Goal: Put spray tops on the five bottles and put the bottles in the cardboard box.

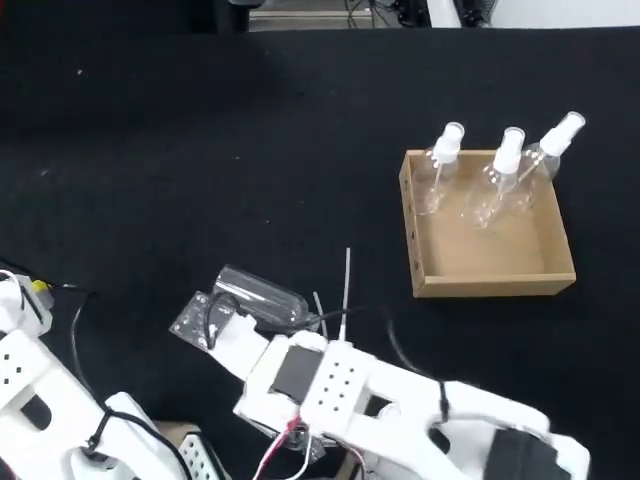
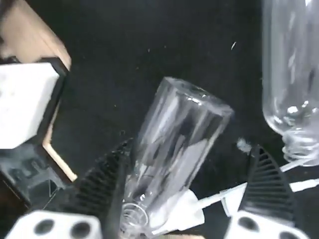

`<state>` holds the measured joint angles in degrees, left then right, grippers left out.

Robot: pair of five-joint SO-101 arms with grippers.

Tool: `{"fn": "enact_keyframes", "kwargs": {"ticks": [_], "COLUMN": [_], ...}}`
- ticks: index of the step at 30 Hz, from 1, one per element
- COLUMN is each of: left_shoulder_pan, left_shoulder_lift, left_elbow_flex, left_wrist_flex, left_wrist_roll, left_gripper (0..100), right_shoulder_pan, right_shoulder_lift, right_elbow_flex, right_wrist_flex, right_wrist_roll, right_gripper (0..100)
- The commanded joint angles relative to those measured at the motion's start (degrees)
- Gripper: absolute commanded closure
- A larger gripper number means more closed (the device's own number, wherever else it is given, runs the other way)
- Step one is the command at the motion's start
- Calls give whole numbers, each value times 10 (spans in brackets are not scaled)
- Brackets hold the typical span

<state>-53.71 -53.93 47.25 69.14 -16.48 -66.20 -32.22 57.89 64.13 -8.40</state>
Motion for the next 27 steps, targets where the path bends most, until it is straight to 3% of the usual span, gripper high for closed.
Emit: {"fn": "enact_keyframes", "kwargs": {"ticks": [1, 11, 17, 21, 24, 27], "left_shoulder_pan": [-7, -8, -8, -8, -7, -7], "left_shoulder_lift": [-9, -14, -14, -14, -14, -13], "left_elbow_flex": [-35, -36, -39, -36, -34, -34], "left_wrist_flex": [-10, -10, -10, -10, -10, -10], "left_wrist_roll": [4, 4, 4, 3, 3, 3], "left_gripper": [768, 768, 768, 768, 768, 768], "right_shoulder_pan": [-12, -55, -54, -54, -32, 48], "right_shoulder_lift": [23, 124, 139, 129, 81, 9], "right_elbow_flex": [-31, -33, -60, -82, -110, -156], "right_wrist_flex": [-16, -16, -13, 29, 77, 129], "right_wrist_roll": [-3, -2, 16, 80, 98, 131], "right_gripper": [691, 704, 995, 989, 989, 989]}}
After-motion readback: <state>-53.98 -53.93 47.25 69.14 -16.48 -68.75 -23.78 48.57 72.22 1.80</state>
